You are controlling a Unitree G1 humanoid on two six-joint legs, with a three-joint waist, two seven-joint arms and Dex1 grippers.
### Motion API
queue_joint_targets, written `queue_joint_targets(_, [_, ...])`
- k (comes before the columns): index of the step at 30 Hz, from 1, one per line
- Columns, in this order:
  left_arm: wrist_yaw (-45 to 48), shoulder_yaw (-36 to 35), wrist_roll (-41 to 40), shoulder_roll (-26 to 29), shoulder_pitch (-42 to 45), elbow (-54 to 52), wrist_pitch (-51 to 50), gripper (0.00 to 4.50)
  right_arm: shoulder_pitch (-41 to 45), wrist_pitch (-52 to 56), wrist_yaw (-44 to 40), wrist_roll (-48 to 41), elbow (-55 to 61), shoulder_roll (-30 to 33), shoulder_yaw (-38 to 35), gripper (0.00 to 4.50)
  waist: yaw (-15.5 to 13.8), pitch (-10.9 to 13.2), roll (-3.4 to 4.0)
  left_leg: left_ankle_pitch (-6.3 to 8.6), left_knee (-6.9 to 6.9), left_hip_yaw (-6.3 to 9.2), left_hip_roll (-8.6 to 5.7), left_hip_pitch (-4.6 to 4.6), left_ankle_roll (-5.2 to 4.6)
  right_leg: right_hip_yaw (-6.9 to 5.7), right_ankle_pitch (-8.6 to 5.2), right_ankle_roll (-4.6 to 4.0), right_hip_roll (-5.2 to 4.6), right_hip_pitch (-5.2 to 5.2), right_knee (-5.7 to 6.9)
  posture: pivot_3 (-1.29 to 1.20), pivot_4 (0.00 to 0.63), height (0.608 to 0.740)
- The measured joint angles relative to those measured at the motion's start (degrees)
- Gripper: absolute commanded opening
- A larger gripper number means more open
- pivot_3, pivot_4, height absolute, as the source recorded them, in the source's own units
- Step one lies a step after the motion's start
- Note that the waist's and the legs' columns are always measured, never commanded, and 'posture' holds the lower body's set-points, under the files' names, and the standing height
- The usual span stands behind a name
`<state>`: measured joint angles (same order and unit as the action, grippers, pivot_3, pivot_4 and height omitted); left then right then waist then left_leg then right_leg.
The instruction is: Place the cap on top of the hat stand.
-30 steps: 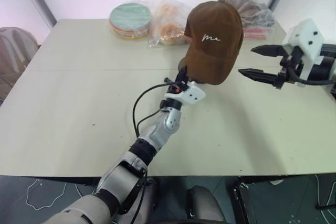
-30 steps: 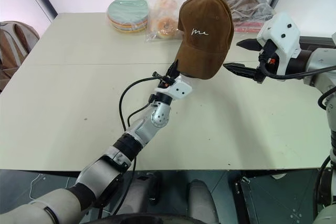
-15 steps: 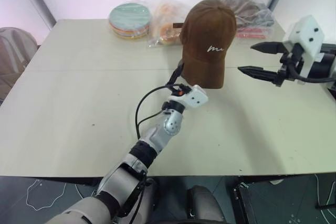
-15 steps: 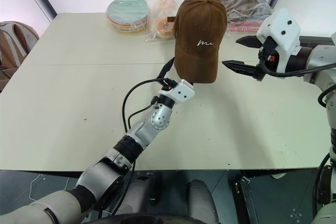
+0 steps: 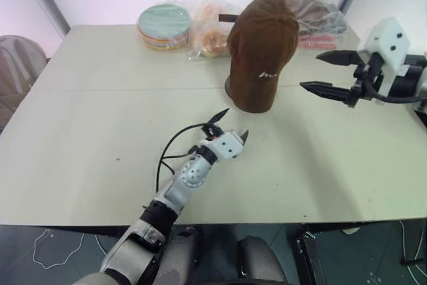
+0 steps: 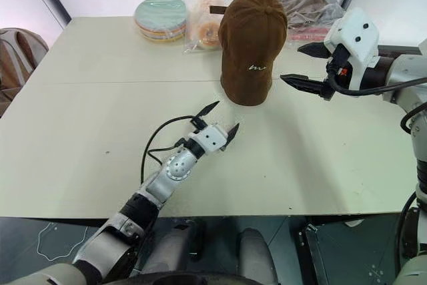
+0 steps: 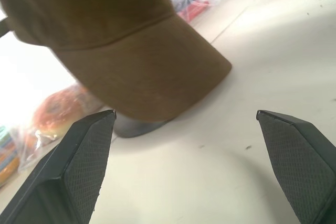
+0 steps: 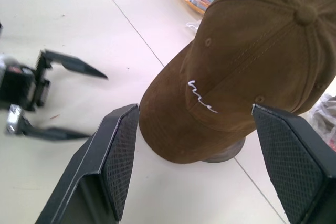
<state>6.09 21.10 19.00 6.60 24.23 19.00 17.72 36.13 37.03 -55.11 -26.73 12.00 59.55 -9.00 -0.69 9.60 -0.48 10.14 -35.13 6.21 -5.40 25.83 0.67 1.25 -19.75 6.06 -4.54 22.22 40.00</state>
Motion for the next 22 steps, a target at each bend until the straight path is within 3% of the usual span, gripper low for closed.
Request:
queue_joint_targets(8, [17.4, -11.5, -19.4, 9.6, 1.8, -16.2, -14.1, 4.48, -0.8, -2.1, -0.5, 1.7, -1.0, 0.1, 0.6, 3.51, 0.0, 0.0, 0.00, 0.00, -0.02, 0.05, 0.00, 0.01, 0.01, -0.03, 0.00, 0.00, 0.01, -0.03, -0.01, 0.00, 0.150, 0.740])
queue_joint_targets(12, [28.6, -17.6, -31.6, 19.0, 8.3, -22.4, -27.9, 4.48, -4.5, -3.5, -1.3, 3.5, -1.1, 1.2, 0.6, 3.51, 0.2, 0.0, 0.00, 0.00, -0.02, 0.04, 0.02, 0.00, 0.00, -0.04, -0.01, -0.01, 0.03, -0.03, -0.01, 0.00, 0.150, 0.740])
queue_joint_targets(17, [39.7, -24.7, -45.0, 30.2, 15.3, -23.8, -44.3, 4.48, -9.4, -5.4, -2.2, 5.9, -1.1, 2.8, 0.6, 3.51, 0.9, 0.0, 0.01, -0.01, -0.01, 0.04, 0.04, -0.01, 0.00, -0.04, -0.01, -0.01, 0.05, -0.03, -0.01, 0.00, 0.150, 0.740])
queue_joint_targets(22, [49.0, -27.4, -52.3, 38.6, 18.3, -23.9, -52.7, 4.48, -10.2, -5.3, -1.8, 6.1, -0.9, 2.8, -0.8, 3.51, 1.7, 0.0, 0.02, -0.01, 0.06, 0.05, 0.06, -0.06, 0.00, -0.01, -0.02, -0.02, 0.05, -0.05, -0.03, 0.00, 0.150, 0.740])
